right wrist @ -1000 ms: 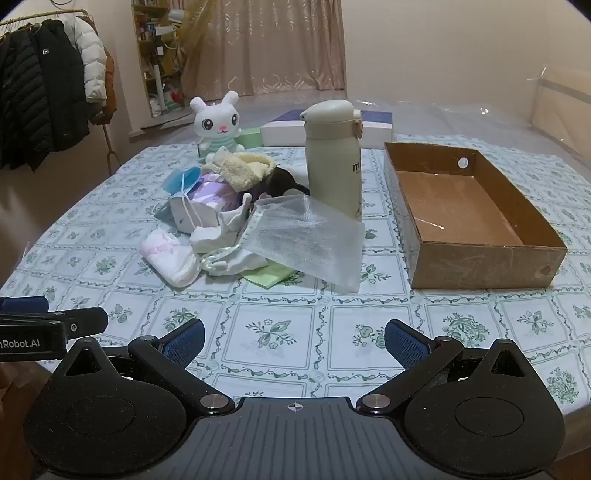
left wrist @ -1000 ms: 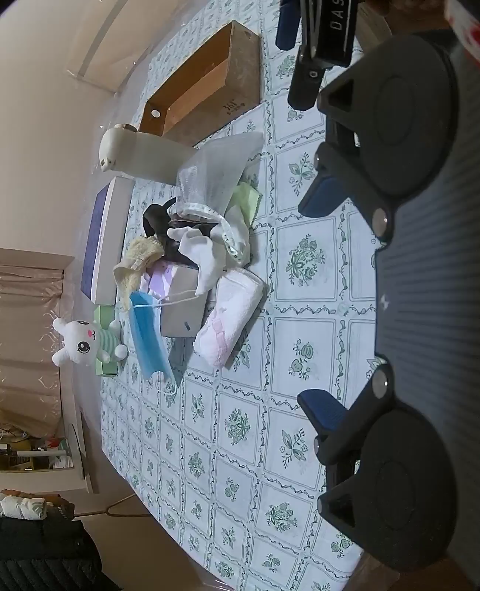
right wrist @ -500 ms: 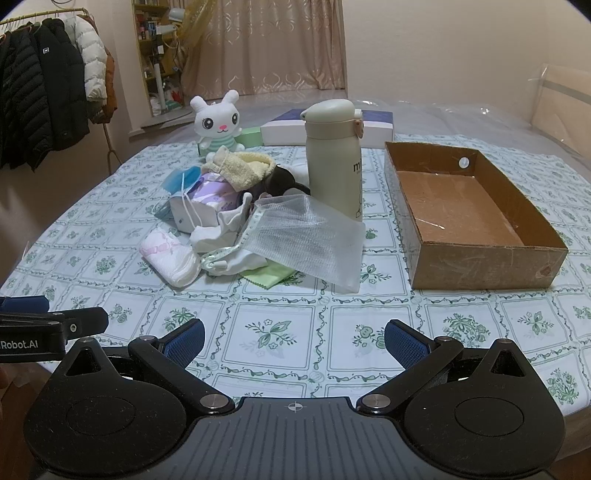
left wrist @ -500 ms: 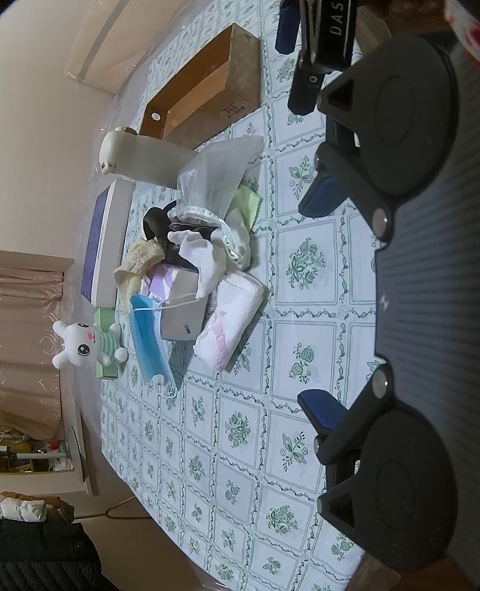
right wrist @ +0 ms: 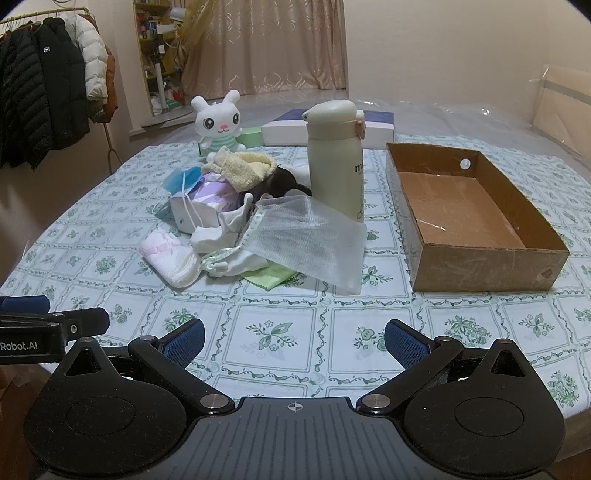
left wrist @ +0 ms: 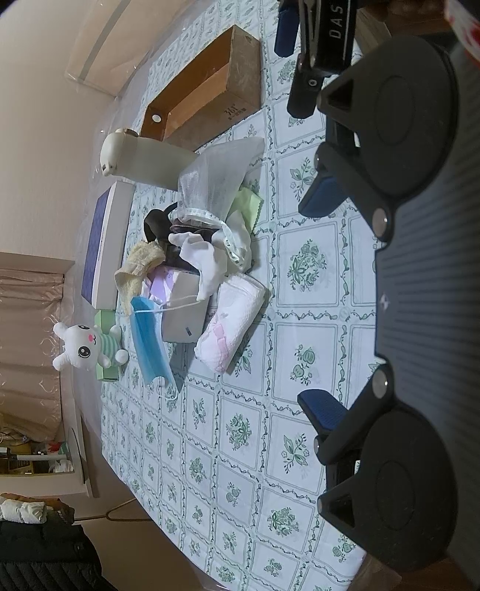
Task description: Organize soft objects
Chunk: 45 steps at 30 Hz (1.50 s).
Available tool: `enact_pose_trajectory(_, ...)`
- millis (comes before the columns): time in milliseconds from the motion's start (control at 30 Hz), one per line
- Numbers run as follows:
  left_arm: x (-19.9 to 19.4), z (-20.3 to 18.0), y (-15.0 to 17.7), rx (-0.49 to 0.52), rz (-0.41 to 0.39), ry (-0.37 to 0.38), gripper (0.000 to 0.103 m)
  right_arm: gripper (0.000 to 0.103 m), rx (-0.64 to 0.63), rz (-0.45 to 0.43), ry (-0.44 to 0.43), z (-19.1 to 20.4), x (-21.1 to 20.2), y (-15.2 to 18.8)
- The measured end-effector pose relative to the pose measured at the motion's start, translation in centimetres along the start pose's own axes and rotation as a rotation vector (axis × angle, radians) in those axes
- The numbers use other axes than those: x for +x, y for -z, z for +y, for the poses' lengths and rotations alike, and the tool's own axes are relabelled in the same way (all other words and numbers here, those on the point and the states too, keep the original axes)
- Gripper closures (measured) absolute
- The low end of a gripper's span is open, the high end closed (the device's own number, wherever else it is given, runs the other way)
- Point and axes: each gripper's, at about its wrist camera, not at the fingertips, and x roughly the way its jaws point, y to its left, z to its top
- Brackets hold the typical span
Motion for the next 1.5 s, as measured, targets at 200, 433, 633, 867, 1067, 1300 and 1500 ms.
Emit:
enact_pose_trajectory(200, 0.01, 0.01, -0.05, -0.002, -0.001, 0.001, 0.004, 0.000, 0.001, 0.001, -0.001, 0.08, 0.19, 0.03)
enact_pose_trajectory(433, 0.04, 0.32, 0.03, -0.011, 0.000, 0.009, 0.004, 0.001, 0.000, 0.002, 0.000, 0.09, 0.19, 0.03)
enact_pose_trajectory(633, 0.04, 0.33, 0.09, -0.012, 0.000, 0.009, 0.004, 0.001, 0.001, 0.002, -0.001, 0.16, 0.25, 0.00)
enact_pose_trajectory(867, 0.16, 0.29, 0.24, -0.015, 0.000, 0.018, 0.004, 0.000, 0.001, 0.003, -0.001, 0.11, 0.16, 0.02)
enact_pose_trajectory(1067, 0.15, 0.29, 0.47, -0.015, 0.002, 0.023, 0.004, 0.000, 0.001, 0.005, 0.000, 0.30, 0.47, 0.20)
enact_pose_trajectory(1300, 0.16, 0.26, 0.61, -0.015, -0.001, 0.022, 0.005, 0.001, 0.002, 0.005, 0.000, 0.32, 0.48, 0.22)
enact_pose_trajectory(1500, 0.13, 0.30, 0.67, -0.017, 0.001, 0.024, 0.004, 0.000, 0.002, 0.006, 0.000, 0.31, 0.50, 0.21)
